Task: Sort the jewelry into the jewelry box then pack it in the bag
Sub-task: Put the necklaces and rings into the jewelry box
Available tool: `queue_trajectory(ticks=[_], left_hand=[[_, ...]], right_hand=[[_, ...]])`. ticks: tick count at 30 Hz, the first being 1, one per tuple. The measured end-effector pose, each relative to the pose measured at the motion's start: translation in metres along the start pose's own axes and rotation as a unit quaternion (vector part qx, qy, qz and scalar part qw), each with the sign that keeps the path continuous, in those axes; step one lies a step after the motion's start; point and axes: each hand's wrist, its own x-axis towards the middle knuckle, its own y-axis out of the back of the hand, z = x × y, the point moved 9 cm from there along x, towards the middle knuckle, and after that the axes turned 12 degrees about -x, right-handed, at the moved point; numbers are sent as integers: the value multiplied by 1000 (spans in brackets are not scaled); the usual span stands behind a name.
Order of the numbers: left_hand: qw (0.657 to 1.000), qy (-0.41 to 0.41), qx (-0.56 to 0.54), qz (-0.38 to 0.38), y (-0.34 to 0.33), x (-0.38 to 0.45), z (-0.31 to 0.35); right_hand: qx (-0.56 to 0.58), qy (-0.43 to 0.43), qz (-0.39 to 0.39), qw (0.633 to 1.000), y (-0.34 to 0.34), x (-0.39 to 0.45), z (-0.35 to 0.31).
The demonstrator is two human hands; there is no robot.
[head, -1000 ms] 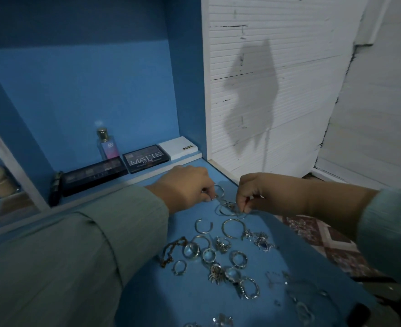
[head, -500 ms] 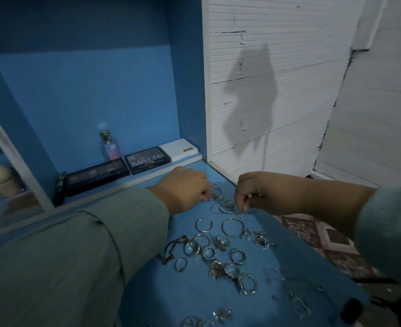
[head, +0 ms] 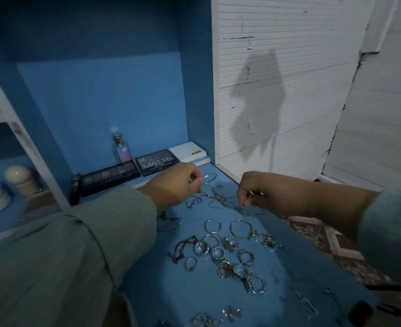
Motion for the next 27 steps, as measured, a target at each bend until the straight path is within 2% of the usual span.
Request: queue_trajectory(ticks=[3,6,12,20,27], left_hand=[[993,48,-100,44,19,-14,-11],[970,105,-204,82,35,-35,-22],[876,182,-429,123,50,-95,-27],[849,234,-448,158,67,-187,-27],[823,279,-479,121,51,-244,-28]], right_hand=[[13,-19,27,999,8,4,-12],[49,-31,79,995,20,9,-30],[155,-77,164,971,39,17,-78],[184,-79,181,963,36,15,-151],[173,-87,83,978,2,-1,-194]])
